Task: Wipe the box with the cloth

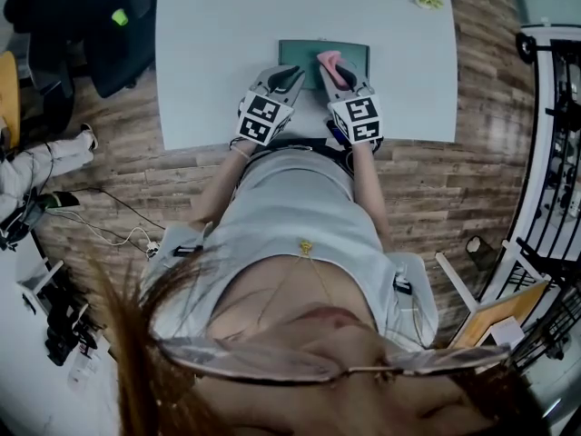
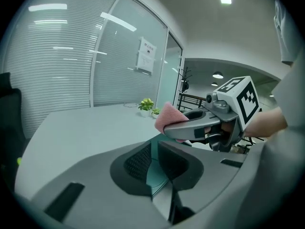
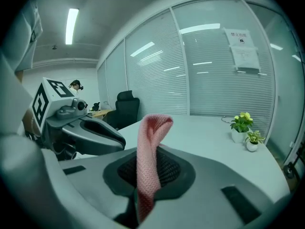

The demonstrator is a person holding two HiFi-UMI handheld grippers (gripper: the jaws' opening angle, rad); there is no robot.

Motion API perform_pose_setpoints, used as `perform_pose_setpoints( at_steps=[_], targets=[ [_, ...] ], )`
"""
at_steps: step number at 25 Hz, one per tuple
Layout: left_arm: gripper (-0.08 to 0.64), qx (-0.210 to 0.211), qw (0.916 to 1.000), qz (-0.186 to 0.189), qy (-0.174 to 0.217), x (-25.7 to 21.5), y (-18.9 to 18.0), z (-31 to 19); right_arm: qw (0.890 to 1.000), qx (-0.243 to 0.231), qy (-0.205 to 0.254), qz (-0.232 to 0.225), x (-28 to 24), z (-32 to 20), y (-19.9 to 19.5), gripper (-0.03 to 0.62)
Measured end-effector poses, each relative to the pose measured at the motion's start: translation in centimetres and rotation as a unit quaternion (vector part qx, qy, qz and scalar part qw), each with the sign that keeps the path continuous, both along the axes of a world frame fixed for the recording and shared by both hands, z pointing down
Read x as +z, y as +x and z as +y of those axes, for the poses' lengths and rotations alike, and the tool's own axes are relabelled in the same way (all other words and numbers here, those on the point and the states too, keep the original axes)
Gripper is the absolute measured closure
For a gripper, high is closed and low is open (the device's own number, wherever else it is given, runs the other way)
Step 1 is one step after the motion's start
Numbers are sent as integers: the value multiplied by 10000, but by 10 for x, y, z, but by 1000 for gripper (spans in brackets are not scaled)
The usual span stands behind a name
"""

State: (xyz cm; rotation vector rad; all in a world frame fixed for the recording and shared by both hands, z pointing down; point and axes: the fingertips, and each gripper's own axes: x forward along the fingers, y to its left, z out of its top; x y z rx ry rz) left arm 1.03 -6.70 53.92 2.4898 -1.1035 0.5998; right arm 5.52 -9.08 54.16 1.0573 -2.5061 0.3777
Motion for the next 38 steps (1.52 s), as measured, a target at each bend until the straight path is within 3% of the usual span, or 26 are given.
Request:
perform_pose_setpoints(
  at_steps=[10,22,38],
  targets=[
    [518,48,9961,496,723,-70,17,-7,9967,-114,711,-363,-63,3,4,551],
    [520,151,9840,1034,1442,-147,31,-7,9806,-410,1681,-918,-158,13,11,551],
    [520,193,9858,961,1364,-145,40,1,9843,-374,1521,-815,-156,22,14,551]
  ],
)
